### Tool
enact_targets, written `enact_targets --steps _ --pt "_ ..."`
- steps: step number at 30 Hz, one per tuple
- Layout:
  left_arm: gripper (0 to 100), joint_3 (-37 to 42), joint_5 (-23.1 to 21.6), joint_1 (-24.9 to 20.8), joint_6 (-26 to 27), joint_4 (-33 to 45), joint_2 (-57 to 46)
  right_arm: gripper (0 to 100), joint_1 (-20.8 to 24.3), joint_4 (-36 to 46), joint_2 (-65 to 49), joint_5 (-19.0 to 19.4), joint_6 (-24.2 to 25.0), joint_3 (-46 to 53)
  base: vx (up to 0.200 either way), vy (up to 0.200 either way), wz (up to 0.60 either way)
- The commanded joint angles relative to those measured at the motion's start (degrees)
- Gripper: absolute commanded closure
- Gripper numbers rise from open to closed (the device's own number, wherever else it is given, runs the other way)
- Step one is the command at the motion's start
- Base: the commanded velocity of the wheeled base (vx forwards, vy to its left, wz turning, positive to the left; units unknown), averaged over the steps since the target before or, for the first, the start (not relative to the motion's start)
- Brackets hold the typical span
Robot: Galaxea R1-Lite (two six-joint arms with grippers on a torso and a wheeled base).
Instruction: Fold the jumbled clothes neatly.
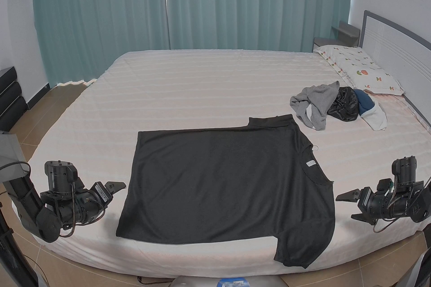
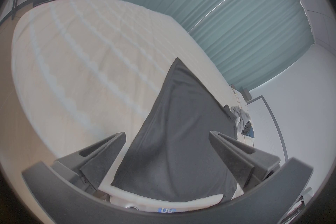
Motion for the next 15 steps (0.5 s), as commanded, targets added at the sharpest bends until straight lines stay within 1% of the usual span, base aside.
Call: enact_targets --steps 1,2,4,6,8,9,10,13,14,15 --pt "0 0.8 -0.3 -0.1 -0.2 -0.1 1.8 0 -0.9 -0.2 0.3 0.4 -2.2 2.0 0.0 0.0 0.0" --pt "0 0.8 -0.3 -0.1 -0.3 -0.1 2.2 0 -0.9 -0.3 1.6 0.6 -3.6 1.6 0.0 0.0 0.0" --pt "0 0.7 -0.6 -0.1 -0.5 -0.1 2.5 0 -0.9 -0.5 2.4 0.7 -3.6 1.2 0.0 0.0 0.0" --pt "0 0.6 -2.1 -0.2 -0.6 -0.1 2.8 0 -0.4 -4.7 5.0 1.9 -3.2 1.1 0.0 0.0 0.0" --pt "0 0.5 -2.4 -0.2 -0.6 -0.1 3.1 0 -0.2 -9.2 8.0 3.0 -3.2 1.5 0.0 0.0 0.0" --pt "0 0.4 -2.4 -0.2 -0.6 -0.1 3.1 0 -0.2 -9.6 8.3 3.0 -3.2 1.5 0.0 0.0 0.0" --pt "0 0.3 -2.4 -0.3 -0.6 -0.1 3.4 0 -0.1 -14.2 11.4 2.9 -3.2 1.7 0.0 0.0 0.0" --pt "0 0.1 -2.4 -0.3 -0.6 -0.1 3.9 0 -0.2 -21.8 16.7 2.8 -3.2 1.9 0.0 0.0 0.0" --pt "0 0.1 -2.4 -0.3 -0.6 -0.1 3.9 0 -0.3 -23.6 18.0 2.8 -3.3 2.1 0.0 0.0 0.0" --pt "0 0.1 -2.4 -0.3 -0.6 -0.1 3.9 0 -0.3 -23.6 18.0 2.8 -3.3 2.1 0.0 0.0 0.0"
